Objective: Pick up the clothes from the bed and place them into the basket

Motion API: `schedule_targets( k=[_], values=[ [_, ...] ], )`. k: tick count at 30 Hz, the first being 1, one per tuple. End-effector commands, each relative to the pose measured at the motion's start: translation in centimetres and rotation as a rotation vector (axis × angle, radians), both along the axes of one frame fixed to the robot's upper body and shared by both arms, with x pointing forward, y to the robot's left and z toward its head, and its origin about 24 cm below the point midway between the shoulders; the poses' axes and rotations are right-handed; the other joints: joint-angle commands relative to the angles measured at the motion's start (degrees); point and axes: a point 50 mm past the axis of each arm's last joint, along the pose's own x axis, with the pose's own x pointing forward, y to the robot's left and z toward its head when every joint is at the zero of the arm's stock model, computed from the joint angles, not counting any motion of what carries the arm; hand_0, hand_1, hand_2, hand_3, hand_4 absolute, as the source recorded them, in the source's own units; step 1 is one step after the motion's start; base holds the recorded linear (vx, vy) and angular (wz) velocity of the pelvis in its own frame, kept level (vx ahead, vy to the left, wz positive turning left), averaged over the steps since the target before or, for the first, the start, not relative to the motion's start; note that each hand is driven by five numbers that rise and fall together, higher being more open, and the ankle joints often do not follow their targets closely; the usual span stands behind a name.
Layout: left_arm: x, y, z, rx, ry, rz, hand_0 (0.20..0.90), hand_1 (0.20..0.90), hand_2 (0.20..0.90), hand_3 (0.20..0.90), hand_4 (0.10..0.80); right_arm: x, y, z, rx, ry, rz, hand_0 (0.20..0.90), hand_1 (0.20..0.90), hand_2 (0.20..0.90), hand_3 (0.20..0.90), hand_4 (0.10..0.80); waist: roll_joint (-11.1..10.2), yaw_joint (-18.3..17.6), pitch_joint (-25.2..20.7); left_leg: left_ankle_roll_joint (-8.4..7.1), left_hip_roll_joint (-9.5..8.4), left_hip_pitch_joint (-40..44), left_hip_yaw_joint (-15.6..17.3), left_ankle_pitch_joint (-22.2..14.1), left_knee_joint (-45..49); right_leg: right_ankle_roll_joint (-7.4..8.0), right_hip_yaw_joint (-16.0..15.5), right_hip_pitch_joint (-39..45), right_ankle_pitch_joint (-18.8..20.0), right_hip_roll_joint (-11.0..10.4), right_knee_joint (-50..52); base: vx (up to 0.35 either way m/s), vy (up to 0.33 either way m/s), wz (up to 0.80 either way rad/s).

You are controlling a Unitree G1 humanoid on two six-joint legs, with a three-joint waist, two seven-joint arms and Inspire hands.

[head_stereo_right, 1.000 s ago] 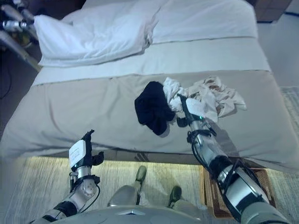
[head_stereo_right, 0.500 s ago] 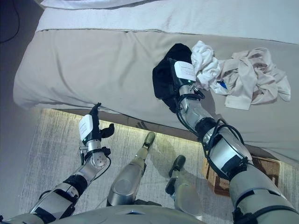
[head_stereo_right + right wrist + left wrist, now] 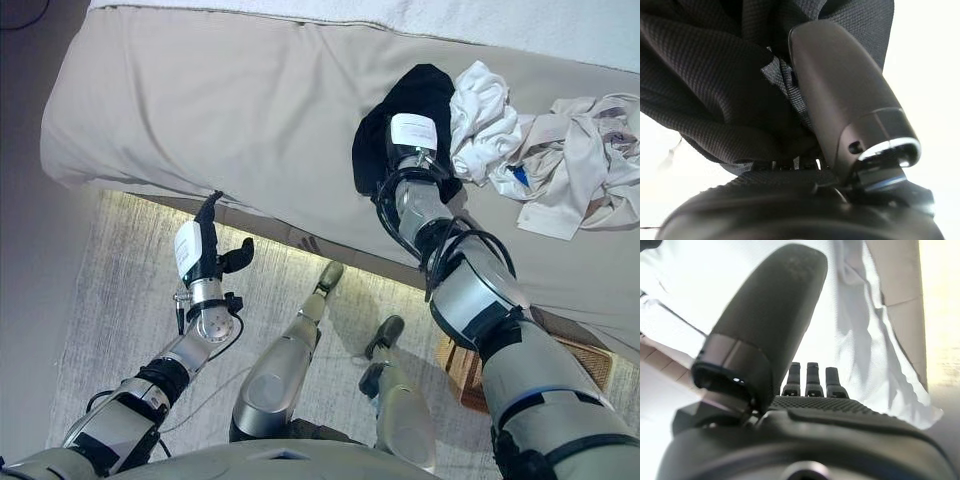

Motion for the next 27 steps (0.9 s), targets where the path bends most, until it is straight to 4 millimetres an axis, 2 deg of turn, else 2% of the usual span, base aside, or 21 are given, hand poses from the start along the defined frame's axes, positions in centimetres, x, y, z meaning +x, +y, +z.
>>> schedule_targets(
  k=[1,6,12,15,23,24,25,27],
  values=[
    [1.1,0.0,3.9,-0.017,-0.232,-0.042,0.9,0.9,0.9,0.9,0.8,0.7,-1.2,4.3,-0.162,-0.027,-0.118,0.9,0.9,0.9,0.9,0.8,0.8,1.1,2.4,5.49,-3.74,-0.7,3.2,-3.6,2.1,-0.43,2.3,-6.7,2.7,-4.2,8.6,-0.028,0.066,0.03],
    [0.8,-0.7,4.4,-0.033,-0.267,-0.085,0.9,0.9,0.9,0.9,0.8,0.6,-3.1,5.8,-0.188,-0.029,-0.22,0.9,0.9,0.9,0.9,0.8,2.0,1.9,2.4,5.76,-4.1,-4.3,3.7,-3.0,3.5,-0.49,1.7,-10.2,2.1,-4.2,11.4,-0.021,0.046,0.03],
    [0.6,-1.3,4.6,-0.07,-0.285,-0.109,0.9,0.9,0.9,0.9,0.8,0.4,-5.1,7.5,-0.136,-0.011,-0.311,0.9,0.9,0.9,0.9,0.8,3.7,2.7,2.4,5.93,-5.04,-9.6,3.6,-3.1,7.8,-1.06,1.6,-15.3,0.8,-4.4,16.4,-0.026,0.043,0.02],
    [0.5,-1.1,4.6,-0.082,-0.293,-0.102,0.9,0.9,0.9,0.9,0.8,0.2,-6.5,7.8,-0.111,0.044,-0.35,0.9,0.9,0.9,0.9,0.8,4.6,3.0,2.4,6.01,-5.26,-12.1,3.7,-3.1,9.8,-1.41,1.6,-17.8,-0.2,-4.5,19.7,-0.02,0.015,0.06],
    [0.4,-0.5,5.3,-0.092,-0.315,-0.111,0.9,0.9,0.9,0.9,0.8,-0.1,-8.1,7.8,-0.085,0.192,-0.391,0.9,0.9,0.9,0.9,0.8,5.4,3.0,2.4,6.12,-5.11,-15.1,3.9,-3.0,11.6,-1.96,2.3,-21.4,-1.0,-3.9,22.3,-0.008,-0.011,0.02],
    [0.4,-0.3,5.3,-0.092,-0.313,-0.108,0.9,0.9,0.9,0.9,0.8,0.0,-8.0,7.8,-0.08,0.19,-0.371,0.418,0.418,0.418,0.337,0.237,5.3,2.9,2.4,6.08,-5.05,-15.3,3.9,-3.0,11.7,-2.08,2.4,-21.7,-1.1,-3.7,22.3,-0.022,-0.013,-0.05],
    [0.3,-0.1,5.3,-0.095,-0.31,-0.102,0.9,0.9,0.9,0.9,0.8,0.1,-7.8,7.8,-0.074,0.189,-0.349,0.3,0.3,0.3,0.2,0.1,5.3,2.7,2.4,6.0,-4.91,-15.5,3.9,-3.1,11.9,-2.25,2.7,-21.9,-1.3,-3.4,22.6,-0.028,-0.014,-0.04],
    [0.3,0.1,5.3,-0.096,-0.312,-0.096,0.9,0.9,0.9,0.9,0.8,0.2,-7.6,8.0,-0.064,0.152,-0.323,0.3,0.3,0.3,0.2,0.1,5.0,2.5,2.4,5.96,-4.66,-15.7,3.9,-3.1,12.1,-2.39,3.1,-22.1,-1.4,-3.0,22.7,-0.023,-0.022,-0.04]
  ],
)
